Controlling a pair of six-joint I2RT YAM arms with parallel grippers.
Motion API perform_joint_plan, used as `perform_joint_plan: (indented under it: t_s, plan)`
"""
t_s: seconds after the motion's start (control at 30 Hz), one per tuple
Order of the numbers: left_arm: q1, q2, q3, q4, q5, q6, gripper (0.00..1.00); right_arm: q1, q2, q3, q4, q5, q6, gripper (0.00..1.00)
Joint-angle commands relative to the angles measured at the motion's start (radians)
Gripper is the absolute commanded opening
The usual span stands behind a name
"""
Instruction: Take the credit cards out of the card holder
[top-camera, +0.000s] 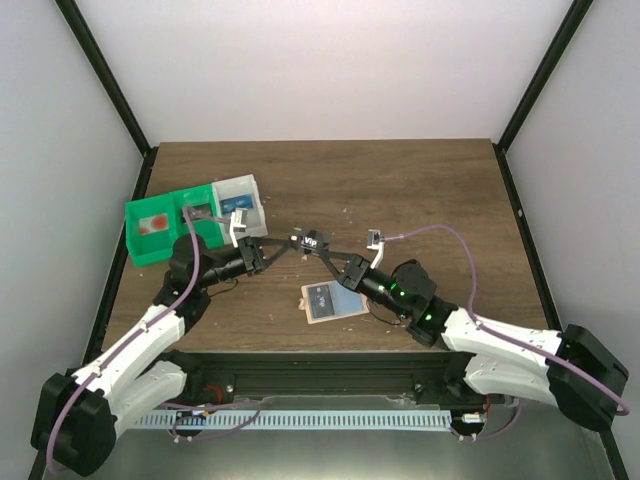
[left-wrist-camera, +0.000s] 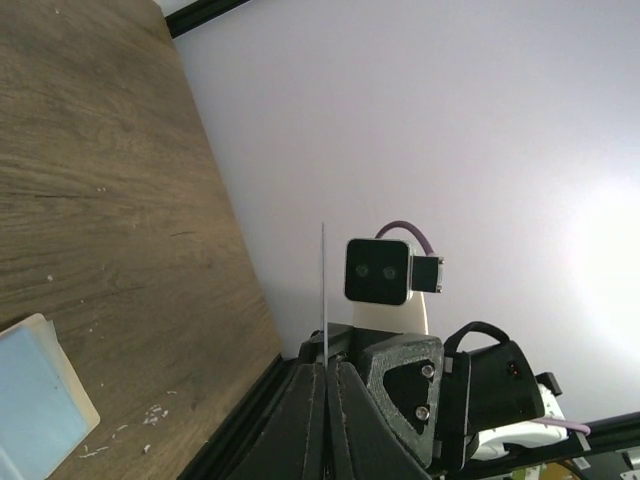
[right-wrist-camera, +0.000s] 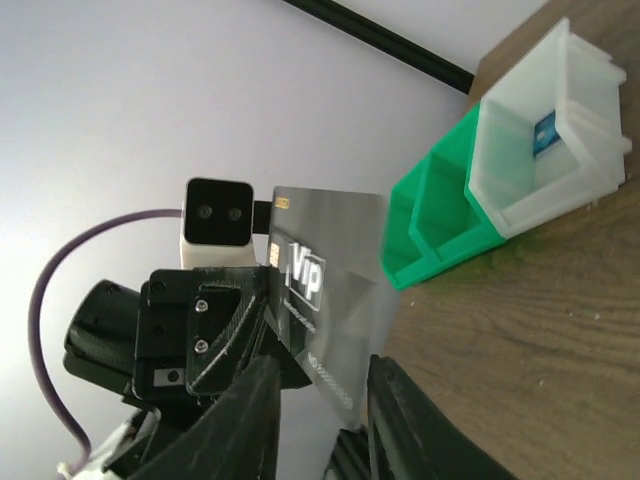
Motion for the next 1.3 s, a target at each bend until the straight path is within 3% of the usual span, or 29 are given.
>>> perform_joint_plan:
  t_s: [0.0, 0.37, 0.57, 0.77, 1.03, 1.27]
  plan:
    - [-0.001, -0.011, 0.008, -0.026, -0.009, 0.053, 0.00, -0.007, -0.031, -0.009, -0.020, 0.003, -0.012, 0.33]
    - [0.012, 0.070, 0.237, -0.461, -0.190, 0.310, 0.00, -0.008, -0.113, -0.050, -0.145, 0.013, -0.085, 0.99]
    - [0.063, 0.107, 0.288, -0.569, -0.285, 0.364, 0.00, -0.010, -0.192, -0.047, -0.255, 0.063, -0.161, 1.00]
    - [0.219, 0.151, 0.377, -0.703, -0.327, 0.443, 0.00, -0.011, -0.276, -0.059, -0.316, 0.093, -0.207, 1.00]
    - [0.478, 0.142, 0.394, -0.730, -0.342, 0.602, 0.00, -0.016, -0.370, -0.060, -0.388, 0.103, -0.241, 1.00]
    - [0.606, 0.284, 0.499, -0.801, -0.470, 0.713, 0.00, -0.018, -0.446, -0.071, -0.446, 0.132, -0.263, 1.00]
